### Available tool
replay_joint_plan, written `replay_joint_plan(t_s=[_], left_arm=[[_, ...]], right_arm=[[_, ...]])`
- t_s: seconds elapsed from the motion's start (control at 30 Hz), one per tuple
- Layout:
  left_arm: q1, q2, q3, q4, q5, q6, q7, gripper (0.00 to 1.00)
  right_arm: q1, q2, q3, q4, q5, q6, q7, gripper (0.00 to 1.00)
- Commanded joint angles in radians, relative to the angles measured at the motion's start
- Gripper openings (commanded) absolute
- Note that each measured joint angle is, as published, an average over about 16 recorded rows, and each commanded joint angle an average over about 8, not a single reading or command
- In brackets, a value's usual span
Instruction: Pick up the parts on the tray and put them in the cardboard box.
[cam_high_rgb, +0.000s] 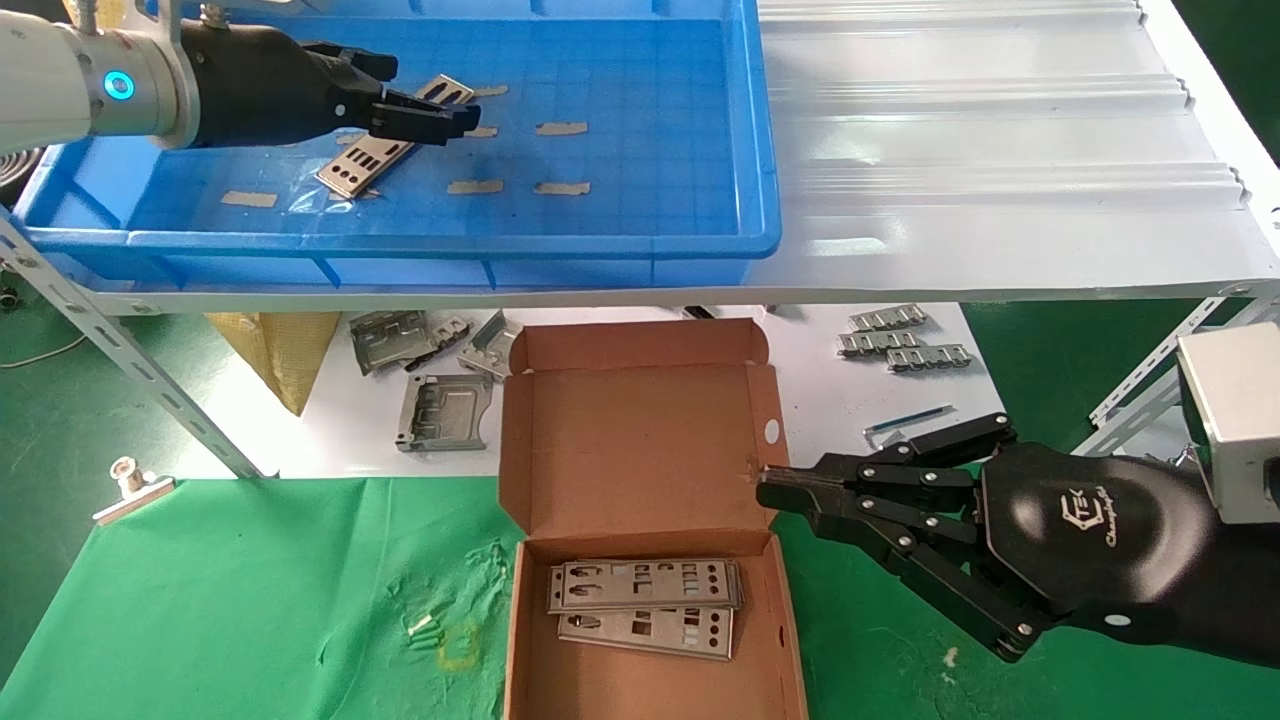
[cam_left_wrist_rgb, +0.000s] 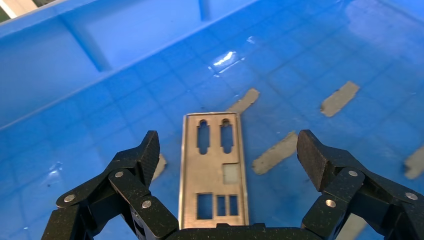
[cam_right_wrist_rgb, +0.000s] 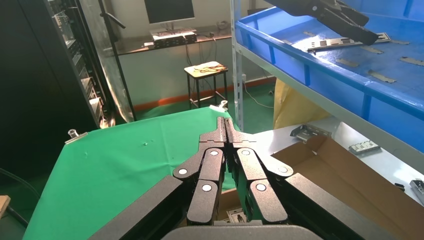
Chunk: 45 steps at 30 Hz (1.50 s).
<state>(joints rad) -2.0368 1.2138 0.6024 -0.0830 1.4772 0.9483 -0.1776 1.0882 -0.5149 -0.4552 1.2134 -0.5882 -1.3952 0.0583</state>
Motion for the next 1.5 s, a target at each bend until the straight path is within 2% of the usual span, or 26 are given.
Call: replay_joint_plan(t_s=[0.03,0.2,0.23,0.27,1.5], left_arm=[[-0.005,0.005,0.000,0.018,0.000,0.008,0.000,0.79],[-0.002,0.010,-0.002,0.044,-0.003,-0.005,0.001,0.17],[-0.001,0.011,-0.003,0.048,-0.004,-0.006,0.001,0.04],[-0.001,0.012,-0.003,0.051,-0.005,-0.007,0.000,0.00],[-0.019,-0.010,-0.009,0.074,-0.013,0.033,0.021,0.00]], right_arm=[[0.000,0.000,0.000,0.000,0.000,0.000,0.000,0.34],[0.000,0.000,0.000,0.000,0.000,0.000,0.000,0.94],[0.000,0.000,0.000,0.000,0.000,0.000,0.000,1.00],[0.000,0.000,0.000,0.000,0.000,0.000,0.000,1.00],[0.000,0.000,0.000,0.000,0.000,0.000,0.000,1.00]])
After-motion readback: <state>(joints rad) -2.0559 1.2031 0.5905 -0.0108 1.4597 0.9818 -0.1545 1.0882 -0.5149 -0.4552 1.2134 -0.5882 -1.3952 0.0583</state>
